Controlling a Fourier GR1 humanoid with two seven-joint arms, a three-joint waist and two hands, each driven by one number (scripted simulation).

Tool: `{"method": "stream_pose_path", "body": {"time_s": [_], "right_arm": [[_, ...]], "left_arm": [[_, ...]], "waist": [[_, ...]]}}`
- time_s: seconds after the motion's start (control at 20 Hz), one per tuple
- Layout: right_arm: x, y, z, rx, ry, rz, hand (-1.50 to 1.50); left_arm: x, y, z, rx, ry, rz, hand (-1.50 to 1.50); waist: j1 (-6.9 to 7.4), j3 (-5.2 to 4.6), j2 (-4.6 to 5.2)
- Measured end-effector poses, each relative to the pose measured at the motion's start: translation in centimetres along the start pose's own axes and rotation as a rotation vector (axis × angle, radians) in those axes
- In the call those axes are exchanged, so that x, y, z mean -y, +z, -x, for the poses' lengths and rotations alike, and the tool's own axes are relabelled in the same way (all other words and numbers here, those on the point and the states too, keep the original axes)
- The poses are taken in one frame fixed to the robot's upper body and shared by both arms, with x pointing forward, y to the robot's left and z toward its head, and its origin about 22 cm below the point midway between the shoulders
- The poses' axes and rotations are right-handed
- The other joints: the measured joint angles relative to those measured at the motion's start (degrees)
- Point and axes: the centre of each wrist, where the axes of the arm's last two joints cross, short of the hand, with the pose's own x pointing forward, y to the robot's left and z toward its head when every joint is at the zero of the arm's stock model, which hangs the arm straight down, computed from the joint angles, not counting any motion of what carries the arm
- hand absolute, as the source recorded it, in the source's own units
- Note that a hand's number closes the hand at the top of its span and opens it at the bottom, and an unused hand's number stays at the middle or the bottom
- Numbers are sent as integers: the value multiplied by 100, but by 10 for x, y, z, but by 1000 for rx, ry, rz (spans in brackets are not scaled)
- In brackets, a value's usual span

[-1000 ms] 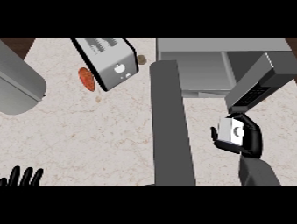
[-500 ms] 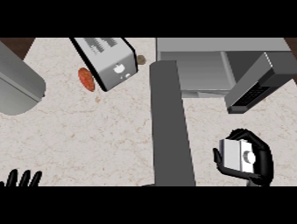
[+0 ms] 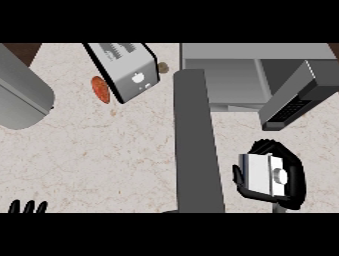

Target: Pick up the milk, place it into the microwave and close the microwave

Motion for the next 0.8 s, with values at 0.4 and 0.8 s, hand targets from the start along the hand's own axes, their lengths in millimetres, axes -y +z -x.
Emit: {"method": "stream_pose_path", "body": {"time_s": [0.4, 0.8], "right_arm": [[-37, -42, 13, -27, 77, -12, 150], [-56, -78, 45, -101, 181, 22, 150]], "left_arm": [[-17, 6, 3, -9, -7, -13, -150], [-24, 5, -1, -10, -9, -11, -150]], "waist": [[46, 2, 13], [100, 4, 28]]}}
